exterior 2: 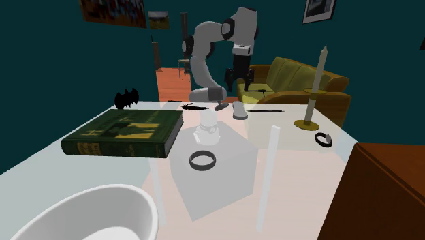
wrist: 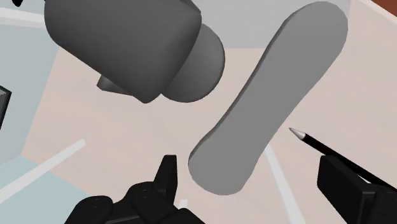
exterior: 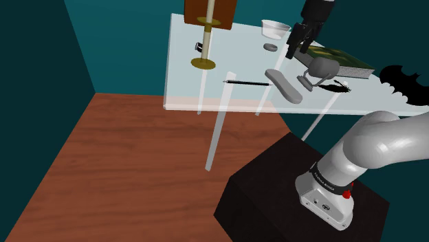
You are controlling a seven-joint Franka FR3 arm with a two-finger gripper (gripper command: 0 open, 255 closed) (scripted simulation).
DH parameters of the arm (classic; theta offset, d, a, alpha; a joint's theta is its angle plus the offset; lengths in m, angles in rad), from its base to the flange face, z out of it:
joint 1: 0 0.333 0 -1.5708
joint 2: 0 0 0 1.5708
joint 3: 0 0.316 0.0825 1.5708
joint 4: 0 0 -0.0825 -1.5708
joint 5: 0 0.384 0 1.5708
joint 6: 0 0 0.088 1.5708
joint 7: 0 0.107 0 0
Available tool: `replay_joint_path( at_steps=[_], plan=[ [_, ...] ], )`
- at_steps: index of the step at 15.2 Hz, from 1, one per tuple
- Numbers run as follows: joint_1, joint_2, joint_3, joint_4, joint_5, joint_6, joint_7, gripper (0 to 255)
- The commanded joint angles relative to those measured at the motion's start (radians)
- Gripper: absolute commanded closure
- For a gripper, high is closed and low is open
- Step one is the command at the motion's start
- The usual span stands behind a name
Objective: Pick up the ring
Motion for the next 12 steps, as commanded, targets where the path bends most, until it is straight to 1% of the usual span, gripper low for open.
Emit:
replay_joint_path(
  at_steps=[1,7,12],
  plan=[
    [0.0,0.0,0.0,0.0,0.0,0.0,0.0,0],
    [-0.039,0.158,-0.096,0.081,-0.051,0.082,-0.098,0],
    [-0.065,0.306,-0.169,0.181,-0.07,0.135,-0.179,0]
  ],
)
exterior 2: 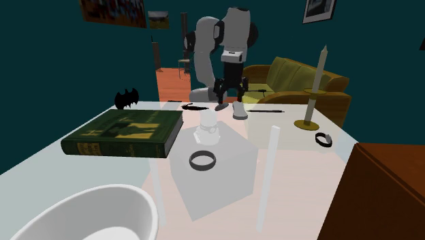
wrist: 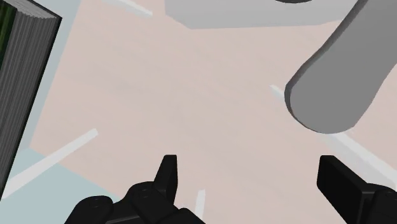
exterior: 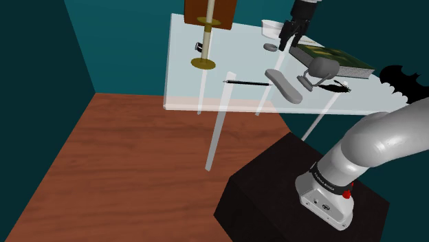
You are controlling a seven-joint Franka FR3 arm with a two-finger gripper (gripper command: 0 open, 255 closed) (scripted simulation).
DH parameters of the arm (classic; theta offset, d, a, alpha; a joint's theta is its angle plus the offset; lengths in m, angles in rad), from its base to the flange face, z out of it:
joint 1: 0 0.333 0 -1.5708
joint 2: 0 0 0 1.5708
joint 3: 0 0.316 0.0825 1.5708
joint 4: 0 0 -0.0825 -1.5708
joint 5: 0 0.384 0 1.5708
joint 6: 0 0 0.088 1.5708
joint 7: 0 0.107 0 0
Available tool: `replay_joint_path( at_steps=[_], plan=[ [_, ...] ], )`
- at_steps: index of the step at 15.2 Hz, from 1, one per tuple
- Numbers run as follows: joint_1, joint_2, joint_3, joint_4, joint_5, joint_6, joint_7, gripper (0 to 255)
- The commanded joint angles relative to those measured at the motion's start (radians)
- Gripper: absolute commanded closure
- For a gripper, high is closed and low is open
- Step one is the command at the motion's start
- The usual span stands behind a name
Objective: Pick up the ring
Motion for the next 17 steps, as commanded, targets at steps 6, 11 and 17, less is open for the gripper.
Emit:
replay_joint_path(
  at_steps=[6,11,17],
  plan=[
    [-0.034,0.227,-0.099,0.183,0.006,0.05,-0.123,0],
    [-0.062,0.406,-0.156,0.353,0.044,0.057,-0.212,0],
    [-0.12,0.648,-0.204,0.617,0.121,0.024,-0.316,0]
  ],
)
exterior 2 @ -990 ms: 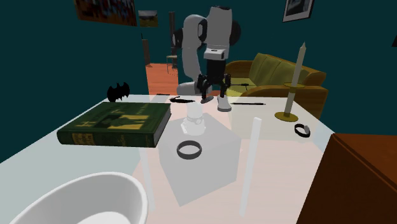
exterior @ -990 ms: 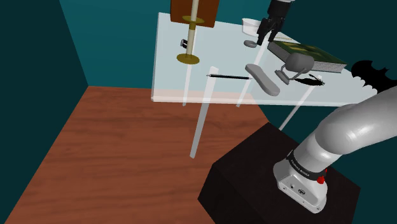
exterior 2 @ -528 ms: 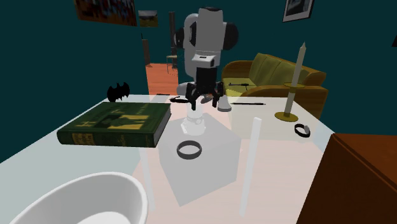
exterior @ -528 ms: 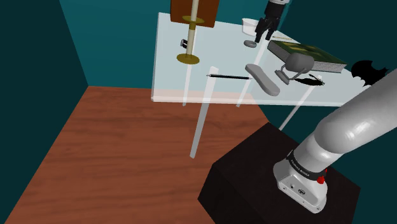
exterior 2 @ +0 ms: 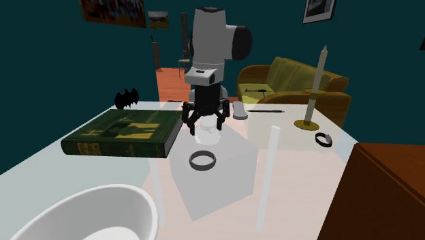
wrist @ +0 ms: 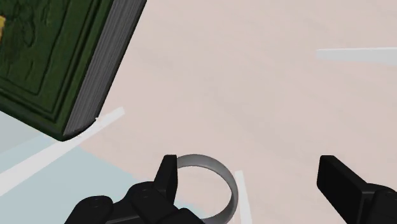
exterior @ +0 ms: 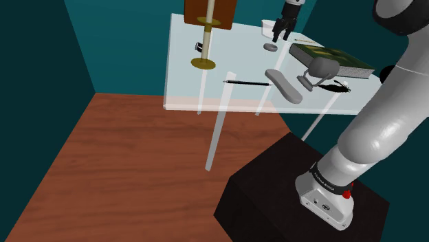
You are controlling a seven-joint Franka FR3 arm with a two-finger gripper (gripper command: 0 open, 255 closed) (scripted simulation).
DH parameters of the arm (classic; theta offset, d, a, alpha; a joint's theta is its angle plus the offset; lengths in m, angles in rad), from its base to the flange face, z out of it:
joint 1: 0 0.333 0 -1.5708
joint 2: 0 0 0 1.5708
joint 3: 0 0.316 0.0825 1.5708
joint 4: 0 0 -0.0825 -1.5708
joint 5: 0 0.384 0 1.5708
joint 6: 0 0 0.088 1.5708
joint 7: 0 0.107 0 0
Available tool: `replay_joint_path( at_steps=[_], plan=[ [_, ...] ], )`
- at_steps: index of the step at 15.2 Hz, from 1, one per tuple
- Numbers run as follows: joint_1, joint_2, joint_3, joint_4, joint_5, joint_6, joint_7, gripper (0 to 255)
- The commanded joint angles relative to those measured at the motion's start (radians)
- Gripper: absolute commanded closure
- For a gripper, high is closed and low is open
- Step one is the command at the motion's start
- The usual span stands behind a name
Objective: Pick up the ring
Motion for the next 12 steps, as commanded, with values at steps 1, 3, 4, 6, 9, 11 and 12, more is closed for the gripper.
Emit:
replay_joint_path(
  at_steps=[1,3,4,6,9,11,12],
  plan=[
    [-0.025,0.085,-0.011,0.098,0.029,-0.018,-0.034,0],
    [-0.056,0.177,-0.018,0.215,0.06,-0.047,-0.063,0],
    [-0.074,0.227,-0.02,0.28,0.076,-0.066,-0.077,0],
    [-0.116,0.335,-0.02,0.432,0.109,-0.115,-0.099,0],
    [-0.122,0.35,-0.018,0.426,0.112,-0.094,-0.103,0],
    [-0.117,0.343,-0.018,0.388,0.111,-0.063,-0.103,0],
    [-0.115,0.34,-0.018,0.369,0.11,-0.048,-0.102,0]
  ],
)
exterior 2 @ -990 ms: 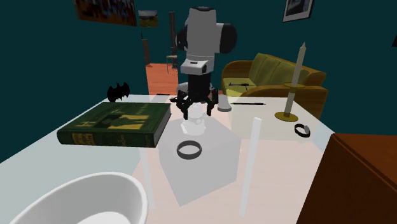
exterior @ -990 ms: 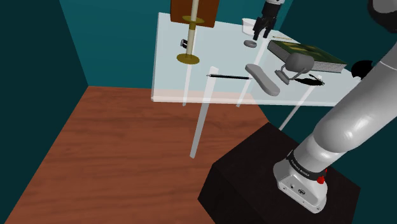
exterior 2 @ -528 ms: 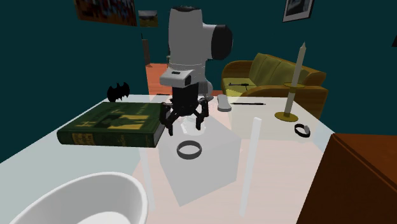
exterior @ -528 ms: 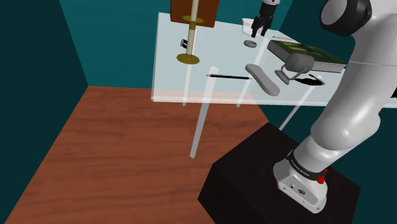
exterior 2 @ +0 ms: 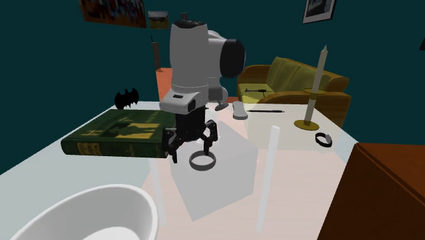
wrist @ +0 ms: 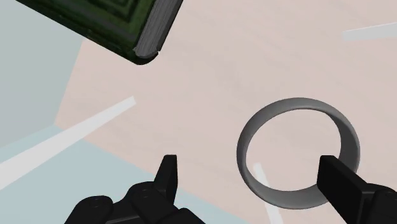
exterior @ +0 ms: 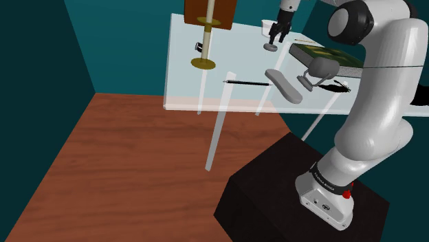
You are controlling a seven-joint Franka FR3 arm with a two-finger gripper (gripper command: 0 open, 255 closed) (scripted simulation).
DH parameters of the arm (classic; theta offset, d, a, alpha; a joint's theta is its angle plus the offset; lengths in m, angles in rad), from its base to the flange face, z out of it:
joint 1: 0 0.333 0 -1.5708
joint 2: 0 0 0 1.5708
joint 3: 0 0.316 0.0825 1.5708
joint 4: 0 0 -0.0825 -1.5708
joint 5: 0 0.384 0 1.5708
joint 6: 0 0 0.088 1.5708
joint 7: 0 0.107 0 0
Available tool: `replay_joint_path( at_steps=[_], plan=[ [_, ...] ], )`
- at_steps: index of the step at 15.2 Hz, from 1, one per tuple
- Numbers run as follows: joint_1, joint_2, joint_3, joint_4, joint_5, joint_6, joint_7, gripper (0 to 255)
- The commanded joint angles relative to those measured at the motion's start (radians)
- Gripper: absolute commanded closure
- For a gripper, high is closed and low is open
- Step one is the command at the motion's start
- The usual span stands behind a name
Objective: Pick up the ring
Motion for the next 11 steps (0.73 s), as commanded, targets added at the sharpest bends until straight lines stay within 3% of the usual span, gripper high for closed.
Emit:
replay_joint_path(
  at_steps=[1,4,5,11],
  plan=[
    [0.003,-0.006,0.0,-0.036,-0.001,0.031,-0.001,0],
    [0.006,-0.009,0.0,-0.062,-0.002,0.054,-0.001,0],
    [0.006,-0.008,0.0,-0.063,-0.002,0.055,0.0,255],
    [0.008,-0.01,0.001,-0.063,-0.002,0.054,0.001,255]
  ],
)
